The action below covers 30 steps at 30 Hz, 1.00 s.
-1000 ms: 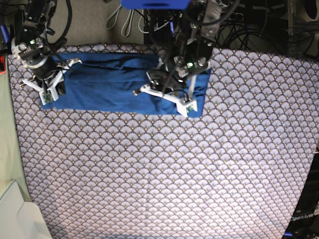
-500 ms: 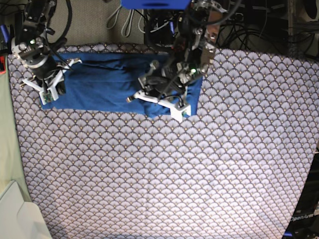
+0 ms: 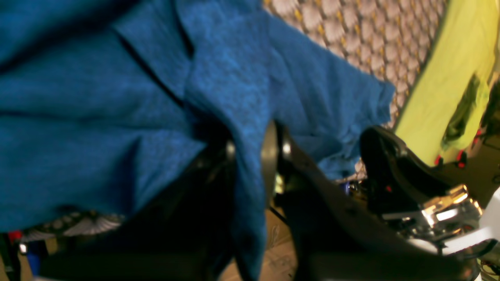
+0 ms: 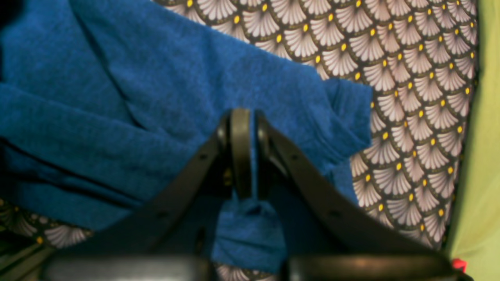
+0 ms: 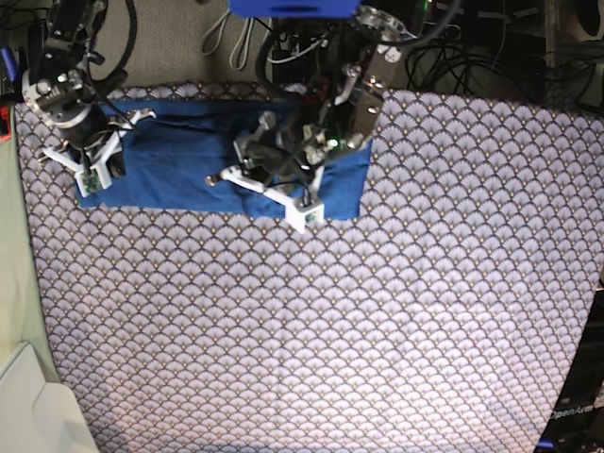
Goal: Fold the T-shirt properly
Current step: 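Press the folded end flat with the left gripper and release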
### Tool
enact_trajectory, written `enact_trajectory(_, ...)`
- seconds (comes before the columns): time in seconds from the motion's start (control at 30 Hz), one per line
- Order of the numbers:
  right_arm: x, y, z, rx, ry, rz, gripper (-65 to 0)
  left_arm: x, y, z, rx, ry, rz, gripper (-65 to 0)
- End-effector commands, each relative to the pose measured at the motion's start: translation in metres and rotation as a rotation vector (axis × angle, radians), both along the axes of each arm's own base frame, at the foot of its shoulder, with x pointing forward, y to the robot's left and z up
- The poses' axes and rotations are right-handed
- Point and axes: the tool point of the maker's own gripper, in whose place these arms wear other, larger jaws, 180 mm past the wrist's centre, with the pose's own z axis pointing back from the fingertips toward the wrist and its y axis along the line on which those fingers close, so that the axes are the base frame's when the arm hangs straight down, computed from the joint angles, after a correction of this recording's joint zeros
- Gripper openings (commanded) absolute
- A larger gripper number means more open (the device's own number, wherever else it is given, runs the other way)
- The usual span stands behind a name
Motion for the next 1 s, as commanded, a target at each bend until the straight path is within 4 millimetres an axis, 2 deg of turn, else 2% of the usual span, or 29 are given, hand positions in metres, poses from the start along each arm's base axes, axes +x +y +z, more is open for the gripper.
enact_trajectory(0.0, 0.006, 0.001, 0.011, 0.003, -0.044, 0.011, -62.5, 0.006, -0.006, 0.011, -0.041, -0.005, 0.016, -64.3)
enact_trajectory(0.17, 0.006, 0.001, 0.011, 0.002, -0.045, 0.012, -62.5, 0.008, -0.006, 0.013, -0.043, -0.013, 0.014, -51.6)
enact_trajectory(0.63, 0.006, 0.001, 0.011, 0.002, -0.045, 0.012, -62.5, 0.004, -0.016, 0.016, -0.047, -0.019, -0.025, -50.3)
enact_trajectory(0.7, 0.006, 0.001, 0.011, 0.002, -0.045, 0.012, -62.5, 0.004, -0.017, 0.017, -0.048, -0.019, -0.027, -42.8)
enact_trajectory(0.77, 0.006, 0.001, 0.011, 0.002, -0.045, 0.012, -62.5, 0.006, -0.019, 0.02, -0.048, -0.028, -0.036, -30.0)
enact_trajectory(0.83, 0.006, 0.001, 0.011, 0.002, -0.045, 0.012, -62.5, -0.001, -0.03, 0.022, -0.044, -0.042, -0.083, -17.5)
enact_trajectory(0.87, 0.006, 0.001, 0.011, 0.002, -0.045, 0.012, -62.5, -0.004, -0.036, 0.024, -0.043, -0.049, -0.107, -13.7)
enact_trajectory(0.97, 0.006, 0.001, 0.011, 0.002, -0.045, 0.012, -62.5, -0.004, -0.052, 0.036, -0.041, -0.101, -0.166, -13.9)
